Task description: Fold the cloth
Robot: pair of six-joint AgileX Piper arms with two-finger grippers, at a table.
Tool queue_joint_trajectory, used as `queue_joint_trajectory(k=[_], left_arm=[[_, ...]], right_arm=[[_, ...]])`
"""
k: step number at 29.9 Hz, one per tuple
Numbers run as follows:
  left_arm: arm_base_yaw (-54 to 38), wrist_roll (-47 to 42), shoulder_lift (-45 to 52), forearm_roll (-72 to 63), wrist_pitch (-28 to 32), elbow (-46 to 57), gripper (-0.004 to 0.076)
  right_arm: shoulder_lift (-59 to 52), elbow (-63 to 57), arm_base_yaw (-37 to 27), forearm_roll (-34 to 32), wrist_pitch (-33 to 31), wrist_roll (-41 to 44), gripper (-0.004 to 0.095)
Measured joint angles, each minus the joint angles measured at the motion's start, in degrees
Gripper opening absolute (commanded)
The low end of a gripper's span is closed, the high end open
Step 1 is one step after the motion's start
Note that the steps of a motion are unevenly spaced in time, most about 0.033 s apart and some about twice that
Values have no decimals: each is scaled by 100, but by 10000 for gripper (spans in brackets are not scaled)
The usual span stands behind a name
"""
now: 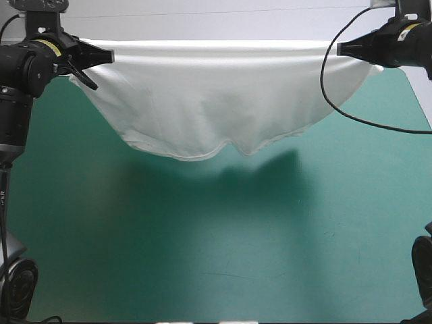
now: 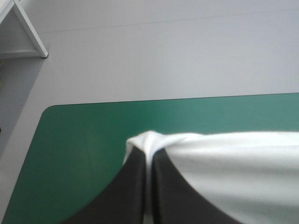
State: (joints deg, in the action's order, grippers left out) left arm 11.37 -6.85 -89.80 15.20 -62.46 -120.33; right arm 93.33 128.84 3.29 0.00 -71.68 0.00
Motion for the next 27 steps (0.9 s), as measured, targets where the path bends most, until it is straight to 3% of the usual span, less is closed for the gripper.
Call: queue_joint_trajectory(k=[9,15,19,22,27], left_arm=[[-17,421,-59,69,282,-105,-10],[-27,549,-409,5,961,-112,-10],[-109,569,-806,5,1482,-208,-10],[-249,569,-1163,-122,1613,-546,-10],[-533,685,-1574,-546,1566,-1272,-10]], right_arm=[[-53,26,0,684,100,-240,-16],[426,26,0,849,1048,-441,-16],[807,20,0,849,2007,-530,-16],[994,20,0,844,2556,-549,-16],[1095,20,0,868,2831,-573,-16]])
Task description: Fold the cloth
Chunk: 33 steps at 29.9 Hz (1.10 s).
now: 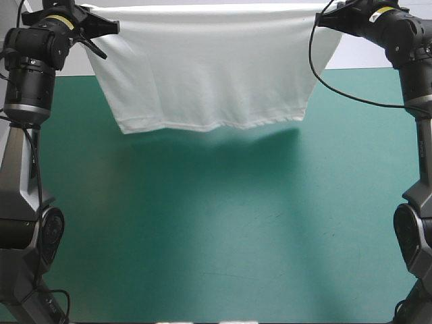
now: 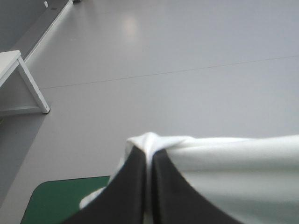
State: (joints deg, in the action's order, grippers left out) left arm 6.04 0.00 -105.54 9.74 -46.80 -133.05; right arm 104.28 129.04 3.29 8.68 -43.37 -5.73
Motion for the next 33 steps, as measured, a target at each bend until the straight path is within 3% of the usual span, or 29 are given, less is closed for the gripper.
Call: queue_joint_trajectory(k=[5,10,15,19,27,33], left_arm=[[-52,377,-90,-329,-126,-212,-10],[-52,661,-420,-658,-703,41,-10],[-60,680,-983,-843,-1384,800,-10],[-66,680,-1006,-930,-1501,1811,-10],[-4,544,446,-974,-1287,4335,-10],[214,217,1935,-974,-1299,6259,-10]], right_arm=[[0,-15,0,-136,-95,7,-17],[256,-235,0,-170,-671,91,-18],[890,-807,-5,-86,-1604,111,-18],[978,-1692,-10,-59,-1870,50,-18],[-237,-4012,-10,64,-1602,-272,-18],[-1283,-5514,-10,64,-2137,-382,-18]])
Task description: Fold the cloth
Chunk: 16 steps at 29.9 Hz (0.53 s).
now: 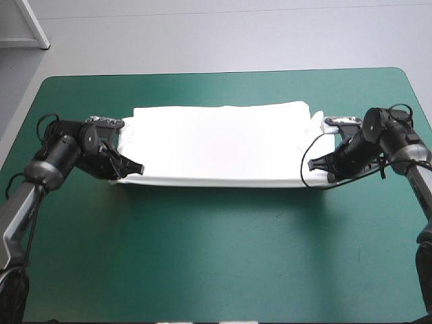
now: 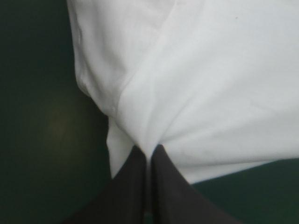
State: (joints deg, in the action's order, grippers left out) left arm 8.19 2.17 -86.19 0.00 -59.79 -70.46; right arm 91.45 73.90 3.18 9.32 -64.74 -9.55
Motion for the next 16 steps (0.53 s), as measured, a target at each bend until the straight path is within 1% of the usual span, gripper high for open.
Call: queue_joint_trajectory(k=[2,5,9,11,12,13,14,16], left_arm=[[45,-29,358,0,-101,500,-10],[79,-53,697,0,-226,1060,-10],[80,-56,923,0,-231,1559,-9],[80,-56,943,0,-187,1687,8],[80,-56,943,0,-142,1707,31],[80,-56,943,0,-99,1719,73],[80,-56,948,0,-33,1719,131],[80,-56,954,0,56,1725,290]], right_arm=[[-205,-472,0,11,-196,-6,-18],[-440,-1103,0,51,-230,-26,-18],[-730,-1788,0,160,-30,-46,-16],[-872,-2090,0,221,198,-131,16],[-927,-2162,0,238,302,-177,61],[-968,-2225,0,261,400,-209,111],[-996,-2259,0,281,477,-225,190],[-1029,-2296,0,343,601,-254,375]])
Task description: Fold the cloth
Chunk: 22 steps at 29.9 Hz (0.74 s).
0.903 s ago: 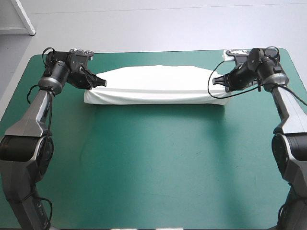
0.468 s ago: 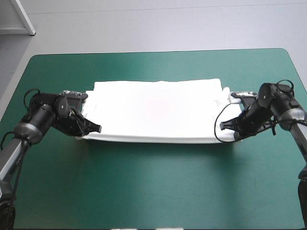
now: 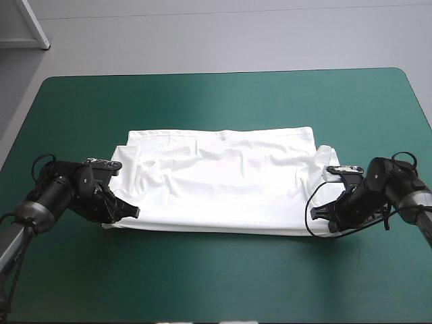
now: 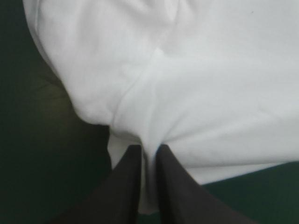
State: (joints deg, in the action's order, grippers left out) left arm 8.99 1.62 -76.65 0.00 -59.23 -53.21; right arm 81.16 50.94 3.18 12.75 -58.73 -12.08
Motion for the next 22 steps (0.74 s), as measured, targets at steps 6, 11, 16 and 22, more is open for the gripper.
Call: queue_joint_trajectory(k=[6,11,16,22], left_arm=[[0,0,0,-94,40,0,638],[0,-5,64,-128,-2,-238,615],[0,-162,534,194,-2,-1000,607],[-21,-782,1148,1095,-124,-1295,597]], right_arm=[[-61,-12,-5,268,373,-38,821],[-209,277,-5,402,510,12,809],[-347,964,-5,409,424,63,785],[-451,1624,-5,411,186,166,765]])
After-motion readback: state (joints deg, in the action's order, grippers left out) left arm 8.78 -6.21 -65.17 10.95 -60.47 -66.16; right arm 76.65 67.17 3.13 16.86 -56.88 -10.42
